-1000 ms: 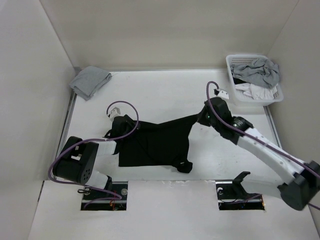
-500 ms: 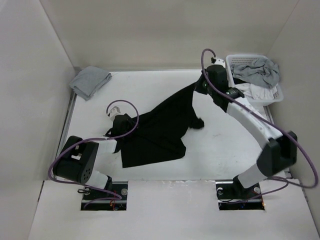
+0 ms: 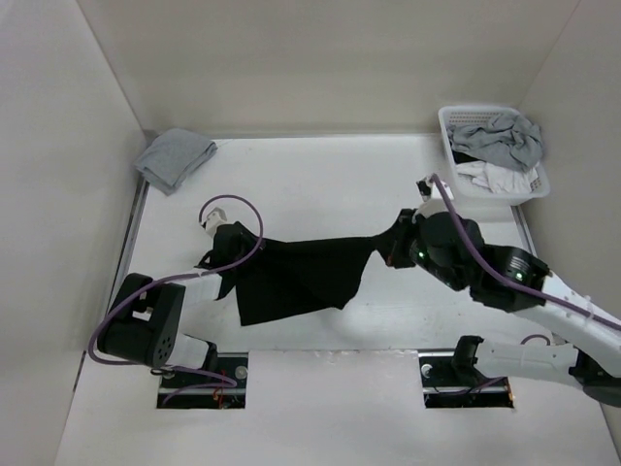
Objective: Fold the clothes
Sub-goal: Flatten the tank top out
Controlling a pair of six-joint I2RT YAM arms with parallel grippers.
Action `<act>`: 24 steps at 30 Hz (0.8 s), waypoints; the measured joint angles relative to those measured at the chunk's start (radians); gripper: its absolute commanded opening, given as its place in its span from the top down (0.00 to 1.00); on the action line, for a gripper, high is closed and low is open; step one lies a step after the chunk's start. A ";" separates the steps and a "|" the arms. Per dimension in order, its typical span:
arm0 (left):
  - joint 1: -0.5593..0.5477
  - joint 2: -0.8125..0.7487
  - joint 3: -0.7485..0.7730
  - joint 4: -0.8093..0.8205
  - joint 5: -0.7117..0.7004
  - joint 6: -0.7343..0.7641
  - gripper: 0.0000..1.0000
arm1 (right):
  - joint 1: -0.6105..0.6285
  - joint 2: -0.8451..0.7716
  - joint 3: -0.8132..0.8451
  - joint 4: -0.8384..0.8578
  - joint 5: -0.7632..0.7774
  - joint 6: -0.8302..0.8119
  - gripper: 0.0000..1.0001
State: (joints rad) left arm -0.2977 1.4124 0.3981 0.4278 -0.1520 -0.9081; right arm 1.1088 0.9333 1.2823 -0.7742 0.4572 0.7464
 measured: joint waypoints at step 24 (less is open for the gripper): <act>-0.067 -0.299 0.002 -0.149 -0.106 0.056 0.64 | -0.351 0.046 0.092 0.087 0.084 -0.186 1.00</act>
State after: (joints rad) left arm -0.3645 1.1133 0.3996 0.2790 -0.2584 -0.8524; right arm 0.7582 0.9794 1.3739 -0.6876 0.5411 0.5602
